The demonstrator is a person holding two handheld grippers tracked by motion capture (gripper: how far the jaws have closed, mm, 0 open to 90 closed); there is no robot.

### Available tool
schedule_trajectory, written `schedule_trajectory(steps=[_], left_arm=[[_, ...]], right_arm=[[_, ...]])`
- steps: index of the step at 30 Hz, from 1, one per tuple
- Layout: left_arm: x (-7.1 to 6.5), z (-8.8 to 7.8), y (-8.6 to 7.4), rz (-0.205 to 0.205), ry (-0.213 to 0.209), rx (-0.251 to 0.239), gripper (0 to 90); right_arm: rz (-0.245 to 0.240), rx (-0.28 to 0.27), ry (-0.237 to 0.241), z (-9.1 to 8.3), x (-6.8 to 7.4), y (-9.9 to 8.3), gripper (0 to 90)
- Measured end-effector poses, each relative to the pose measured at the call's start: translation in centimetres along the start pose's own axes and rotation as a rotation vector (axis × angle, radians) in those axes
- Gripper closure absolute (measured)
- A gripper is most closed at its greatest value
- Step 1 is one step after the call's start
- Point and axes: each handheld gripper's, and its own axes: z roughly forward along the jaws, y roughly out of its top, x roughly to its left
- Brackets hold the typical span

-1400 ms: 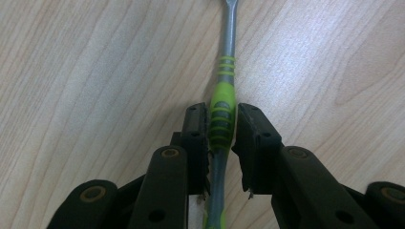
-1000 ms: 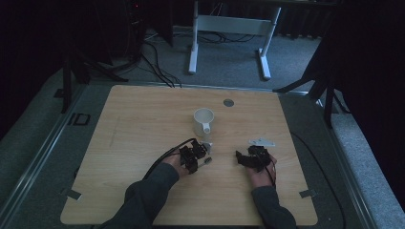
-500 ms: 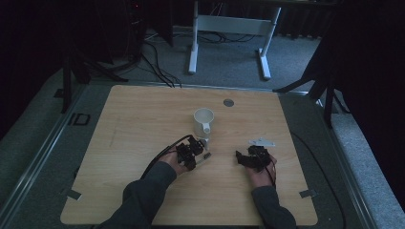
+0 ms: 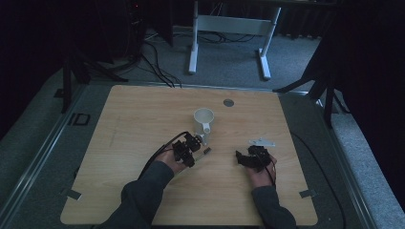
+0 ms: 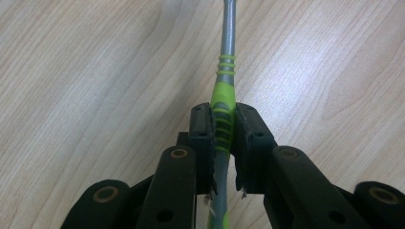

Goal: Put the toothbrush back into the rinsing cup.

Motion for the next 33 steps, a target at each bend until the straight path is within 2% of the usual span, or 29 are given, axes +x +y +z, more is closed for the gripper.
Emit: schedule_trajectory(steps=[15, 20, 26, 33], left_arm=[[0.0, -1.3, -0.4, -0.024, -0.010, -0.070, 79.0], [0.0, -1.9, -0.6, -0.023, 0.000, -0.100, 79.0], [0.2, -2.4, -0.9, -0.043, 0.008, -0.135, 79.0], [0.4, -2.9, -1.1, -0.054, -0.009, -0.177, 79.0]], right_arm=[[0.000, 0.000, 0.000, 0.0, 0.0, 0.0, 28.2], [0.000, -0.001, 0.000, 0.0, 0.0, 0.0, 28.2], [0.005, 0.000, 0.000, 0.0, 0.0, 0.0, 28.2], [0.002, 0.000, 0.000, 0.0, 0.0, 0.0, 28.2]])
